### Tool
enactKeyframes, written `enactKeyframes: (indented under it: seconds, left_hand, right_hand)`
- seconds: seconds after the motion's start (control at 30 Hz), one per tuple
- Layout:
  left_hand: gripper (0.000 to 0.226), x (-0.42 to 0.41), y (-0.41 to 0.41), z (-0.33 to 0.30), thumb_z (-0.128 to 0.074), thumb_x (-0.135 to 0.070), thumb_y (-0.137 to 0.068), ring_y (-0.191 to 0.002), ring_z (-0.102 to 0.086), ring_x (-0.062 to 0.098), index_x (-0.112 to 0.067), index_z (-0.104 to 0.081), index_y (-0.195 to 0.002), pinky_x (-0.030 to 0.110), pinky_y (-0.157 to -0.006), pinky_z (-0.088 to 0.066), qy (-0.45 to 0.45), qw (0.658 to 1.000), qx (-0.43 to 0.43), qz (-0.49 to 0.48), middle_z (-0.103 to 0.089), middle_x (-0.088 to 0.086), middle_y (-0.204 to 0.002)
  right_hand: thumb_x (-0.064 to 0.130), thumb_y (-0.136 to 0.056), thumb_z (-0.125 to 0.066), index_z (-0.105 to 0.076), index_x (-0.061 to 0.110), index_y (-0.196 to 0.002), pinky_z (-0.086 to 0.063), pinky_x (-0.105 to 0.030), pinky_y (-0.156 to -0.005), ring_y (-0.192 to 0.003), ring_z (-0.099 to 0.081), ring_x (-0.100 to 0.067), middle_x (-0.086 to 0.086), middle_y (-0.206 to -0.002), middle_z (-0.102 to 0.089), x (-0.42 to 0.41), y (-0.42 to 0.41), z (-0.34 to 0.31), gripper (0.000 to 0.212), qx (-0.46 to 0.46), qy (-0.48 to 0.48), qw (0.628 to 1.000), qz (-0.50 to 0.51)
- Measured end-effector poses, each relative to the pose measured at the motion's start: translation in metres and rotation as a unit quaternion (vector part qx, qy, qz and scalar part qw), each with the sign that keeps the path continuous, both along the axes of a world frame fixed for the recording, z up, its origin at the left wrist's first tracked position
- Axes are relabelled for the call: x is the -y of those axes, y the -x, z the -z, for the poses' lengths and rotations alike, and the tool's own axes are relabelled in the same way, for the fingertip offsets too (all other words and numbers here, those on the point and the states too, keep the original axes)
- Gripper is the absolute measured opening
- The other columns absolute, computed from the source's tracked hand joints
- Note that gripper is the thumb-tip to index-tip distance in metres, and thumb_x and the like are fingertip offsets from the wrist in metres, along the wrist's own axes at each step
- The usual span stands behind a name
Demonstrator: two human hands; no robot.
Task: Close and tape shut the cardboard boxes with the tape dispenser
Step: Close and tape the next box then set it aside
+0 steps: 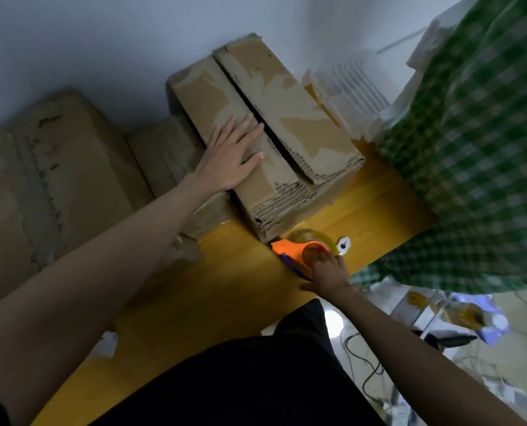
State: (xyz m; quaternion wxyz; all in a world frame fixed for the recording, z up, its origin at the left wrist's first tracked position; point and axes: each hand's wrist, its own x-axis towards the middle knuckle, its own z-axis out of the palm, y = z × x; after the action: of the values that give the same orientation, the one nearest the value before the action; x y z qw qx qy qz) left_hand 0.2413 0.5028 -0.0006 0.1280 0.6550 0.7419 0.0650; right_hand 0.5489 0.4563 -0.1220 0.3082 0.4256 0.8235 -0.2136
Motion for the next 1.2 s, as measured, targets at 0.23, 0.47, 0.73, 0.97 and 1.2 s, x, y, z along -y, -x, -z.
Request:
enactKeyframes:
  seconds: [0.23, 0.47, 0.73, 0.97, 1.2]
  left_hand:
    - [0.064, 0.005, 0.001, 0.005, -0.028, -0.057, -0.104, -0.156, -0.001, 0.025, -0.028, -0.019, -0.161, 0.048, -0.125, 0.000, -0.008, 1.000, -0.019, 0.008, -0.007, -0.002, -0.170]
    - [0.064, 0.008, -0.003, 0.006, -0.027, -0.056, -0.104, -0.156, -0.002, 0.024, -0.027, -0.020, -0.161, 0.047, -0.124, 0.000, -0.011, 0.999, -0.032, 0.000, -0.008, -0.001, -0.170]
    - [0.071, 0.011, -0.010, 0.009, -0.016, -0.063, -0.098, -0.156, -0.004, 0.023, -0.028, -0.021, -0.160, 0.047, -0.125, 0.000, -0.010, 0.999, -0.036, -0.002, -0.011, -0.001, -0.169]
    - [0.072, 0.020, -0.042, 0.010, -0.014, -0.065, -0.098, -0.156, -0.004, 0.023, -0.029, -0.021, -0.160, 0.047, -0.126, -0.002, -0.007, 0.999, -0.044, -0.016, -0.010, -0.002, -0.169]
    - [0.072, 0.037, -0.076, 0.011, -0.011, -0.065, -0.096, -0.156, -0.004, 0.020, -0.033, -0.024, -0.159, 0.043, -0.124, -0.002, -0.012, 0.999, -0.033, -0.033, -0.012, -0.009, -0.168]
  right_hand:
    - [0.037, -0.094, -0.066, -0.046, 0.021, -0.141, -0.023, -0.043, -0.118, -0.127, -0.055, -0.026, -0.004, -0.140, -0.055, 0.010, 0.005, 0.011, 0.054, -0.040, -0.061, 0.997, 0.007]
    - [0.032, -0.087, -0.058, -0.054, 0.007, -0.130, -0.041, -0.028, -0.077, -0.095, -0.053, -0.019, -0.006, -0.110, -0.053, -0.001, -0.053, -0.037, 0.050, -0.321, 0.080, 0.915, 0.232]
    - [0.025, -0.075, -0.047, -0.044, 0.012, -0.079, -0.031, -0.035, -0.064, -0.063, -0.041, -0.019, -0.004, -0.069, -0.043, -0.021, -0.110, -0.120, 0.014, -0.481, 0.114, 0.707, 0.507]
    - [0.035, -0.082, -0.052, -0.053, 0.020, -0.080, -0.039, -0.033, -0.064, -0.063, -0.050, -0.006, 0.015, -0.067, -0.057, -0.051, -0.120, -0.177, 0.015, -0.564, 0.033, 0.666, 0.487]
    - [0.058, -0.065, -0.084, -0.060, 0.031, -0.102, -0.053, -0.025, -0.074, -0.086, -0.068, -0.005, 0.009, -0.099, -0.070, -0.104, -0.106, -0.205, 0.052, -0.581, 0.004, 0.693, 0.428]
